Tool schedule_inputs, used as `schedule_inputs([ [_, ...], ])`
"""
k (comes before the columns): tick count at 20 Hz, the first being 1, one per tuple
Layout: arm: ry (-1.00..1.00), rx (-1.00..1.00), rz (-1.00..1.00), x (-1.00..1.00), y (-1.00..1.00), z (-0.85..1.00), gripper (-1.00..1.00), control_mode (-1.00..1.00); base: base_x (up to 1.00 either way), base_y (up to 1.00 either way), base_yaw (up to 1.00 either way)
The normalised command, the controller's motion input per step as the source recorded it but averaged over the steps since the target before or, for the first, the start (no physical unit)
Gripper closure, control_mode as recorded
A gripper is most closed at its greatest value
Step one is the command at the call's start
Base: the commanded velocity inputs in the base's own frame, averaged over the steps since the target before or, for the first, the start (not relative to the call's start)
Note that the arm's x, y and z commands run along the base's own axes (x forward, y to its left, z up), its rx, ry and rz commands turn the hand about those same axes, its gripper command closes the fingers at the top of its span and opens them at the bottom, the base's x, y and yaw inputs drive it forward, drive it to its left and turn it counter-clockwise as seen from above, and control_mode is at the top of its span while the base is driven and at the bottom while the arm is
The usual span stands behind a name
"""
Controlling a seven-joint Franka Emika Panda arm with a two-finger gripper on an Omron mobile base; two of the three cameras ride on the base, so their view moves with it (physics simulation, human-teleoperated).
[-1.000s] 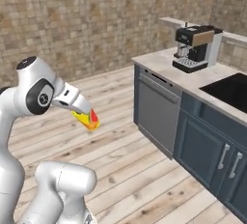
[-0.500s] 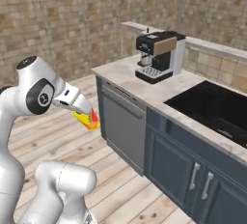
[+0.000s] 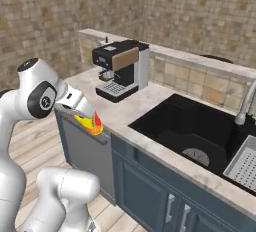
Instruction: Pick the cup and bowl from the counter and place them on the counter next to the sink.
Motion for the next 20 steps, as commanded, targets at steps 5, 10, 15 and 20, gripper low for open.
schedule_inputs([
  [5,0.00,0.00,0.00,0.00,0.00,0.00,1.00,1.00,0.70,-0.02,-0.32],
  [10,0.00,0.00,0.00,0.00,0.00,0.00,1.00,1.00,0.49,0.01,-0.33],
  [15,0.00,0.00,0.00,0.00,0.00,0.00,1.00,1.00,0.33,0.34,-0.33],
  [20,0.00,0.00,0.00,0.00,0.00,0.00,1.00,1.00,0.14,0.63,-0.30],
])
